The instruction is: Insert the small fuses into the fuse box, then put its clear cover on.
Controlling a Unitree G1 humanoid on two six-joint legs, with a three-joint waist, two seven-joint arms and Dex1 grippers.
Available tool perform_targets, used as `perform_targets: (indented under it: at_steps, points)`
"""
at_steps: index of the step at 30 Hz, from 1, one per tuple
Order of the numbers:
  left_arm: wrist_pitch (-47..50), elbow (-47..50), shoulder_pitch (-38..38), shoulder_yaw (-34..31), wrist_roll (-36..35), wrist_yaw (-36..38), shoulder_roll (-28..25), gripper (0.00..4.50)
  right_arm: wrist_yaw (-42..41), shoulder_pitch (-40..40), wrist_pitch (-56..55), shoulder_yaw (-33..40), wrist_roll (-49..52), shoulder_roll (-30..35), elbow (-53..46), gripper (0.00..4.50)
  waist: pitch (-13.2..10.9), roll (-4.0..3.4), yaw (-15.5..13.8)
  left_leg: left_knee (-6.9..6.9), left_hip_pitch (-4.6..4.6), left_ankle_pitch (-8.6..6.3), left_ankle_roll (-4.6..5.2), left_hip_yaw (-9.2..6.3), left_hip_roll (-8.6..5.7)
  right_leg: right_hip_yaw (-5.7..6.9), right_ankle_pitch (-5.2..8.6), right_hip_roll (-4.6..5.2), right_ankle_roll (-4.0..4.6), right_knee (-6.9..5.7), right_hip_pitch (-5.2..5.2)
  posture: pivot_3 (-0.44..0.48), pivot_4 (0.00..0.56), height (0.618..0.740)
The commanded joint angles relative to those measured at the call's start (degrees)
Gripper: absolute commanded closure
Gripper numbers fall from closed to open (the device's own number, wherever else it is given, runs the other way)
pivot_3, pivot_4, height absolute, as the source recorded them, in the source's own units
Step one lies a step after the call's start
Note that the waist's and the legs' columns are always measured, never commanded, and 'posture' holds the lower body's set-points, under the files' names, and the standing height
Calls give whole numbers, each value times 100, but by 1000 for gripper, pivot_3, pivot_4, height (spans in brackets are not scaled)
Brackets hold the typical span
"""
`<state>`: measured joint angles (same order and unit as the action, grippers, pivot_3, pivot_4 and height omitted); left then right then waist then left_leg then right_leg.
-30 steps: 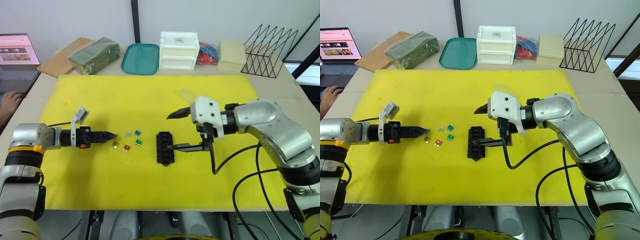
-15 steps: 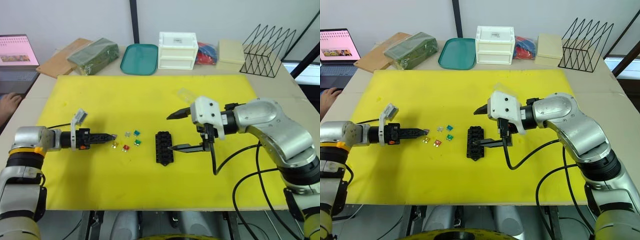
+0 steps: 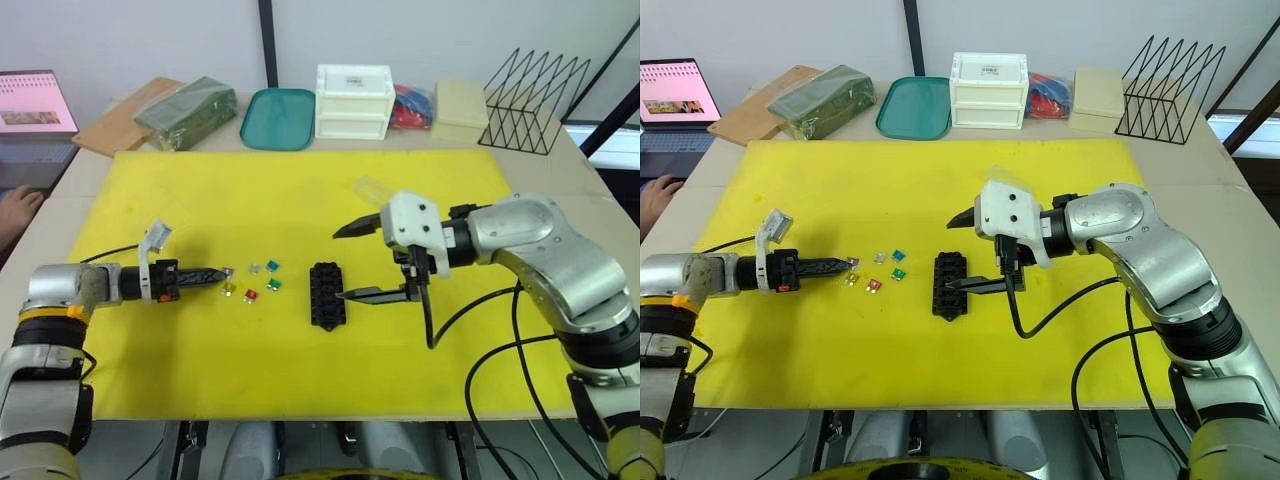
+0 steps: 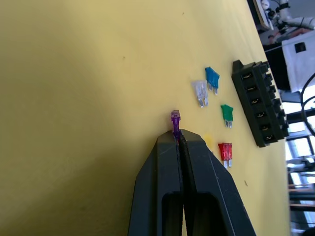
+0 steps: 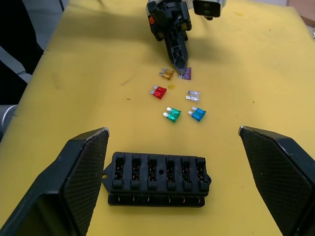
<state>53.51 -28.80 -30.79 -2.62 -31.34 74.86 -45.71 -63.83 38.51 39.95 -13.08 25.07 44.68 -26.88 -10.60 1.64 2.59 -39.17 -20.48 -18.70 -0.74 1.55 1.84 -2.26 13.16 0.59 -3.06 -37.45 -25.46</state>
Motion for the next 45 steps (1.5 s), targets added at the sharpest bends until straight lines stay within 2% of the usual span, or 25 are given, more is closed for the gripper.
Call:
perform_targets:
  at_steps: [1,5,10,14,19,22,25,29,32,35,45]
  points:
    - [-263,1022,67,-903,-545,-52,-120,4491,111,137,328,220,273,-36,-108,0,-2,3,-10,0,-4,0,0,-1,3,0,0,3,0,1,-3,0,150,740]
    - [72,2697,379,-1266,-1228,-267,17,4491,362,300,1201,543,965,-219,-156,0,-2,3,-30,0,-15,0,0,-8,4,-1,0,15,-2,5,-4,0,150,740]
    - [111,4202,652,-1142,-1756,-543,227,4491,960,843,2838,891,1922,-586,126,0,-2,4,-21,0,-22,0,-1,-4,-2,-2,-6,33,-12,20,-3,0,150,740]
    - [119,4768,622,-949,-2063,-764,425,4491,1481,1249,3728,1303,2523,-1045,394,0,-2,3,-16,0,-19,0,-1,-7,0,-3,-6,22,-11,21,0,0,150,740]
    - [-10,4923,515,-705,-2157,-865,545,4491,1903,1461,4304,1584,2971,-1365,486,0,-2,3,-13,1,-20,0,-1,-9,-3,-3,-6,9,-11,21,-1,0,150,740]
    - [-61,4906,473,-652,-2185,-908,575,4500,2049,1470,4424,1601,3122,-1392,427,602,-2,3,-11,1,-20,0,-1,-8,-4,-3,-6,9,-11,23,-1,0,150,740]
    - [-118,4879,457,-623,-2171,-910,570,4500,2167,1505,4529,1632,3263,-1410,445,1539,-2,3,-11,1,-20,0,-1,-7,-5,-3,-6,8,-11,24,-1,0,150,740]
    - [-195,4860,416,-576,-2191,-936,592,4500,2316,1505,4602,1596,3408,-1473,429,1539,-2,3,-9,1,-21,0,-1,-7,-5,-3,-6,8,-11,25,-1,0,150,740]
    - [-161,4913,370,-563,-2247,-1017,602,4500,2426,1508,4593,1556,3430,-1506,462,2061,-2,3,-9,1,-21,0,-1,-7,-5,-3,-6,7,-11,25,-1,0,150,740]
    - [-156,4904,321,-553,-2299,-1090,587,4500,2490,1537,4611,1547,3486,-1515,498,2946,-2,3,-9,1,-22,0,-1,-7,-5,-3,-6,7,-11,27,-1,0,150,740]
    - [22,5020,94,-475,-2534,-1486,643,4500,2597,1630,4558,1521,3637,-1533,613,2946,-2,3,-9,2,-23,0,0,-8,-5,-3,-5,6,-12,29,-1,0,150,740]
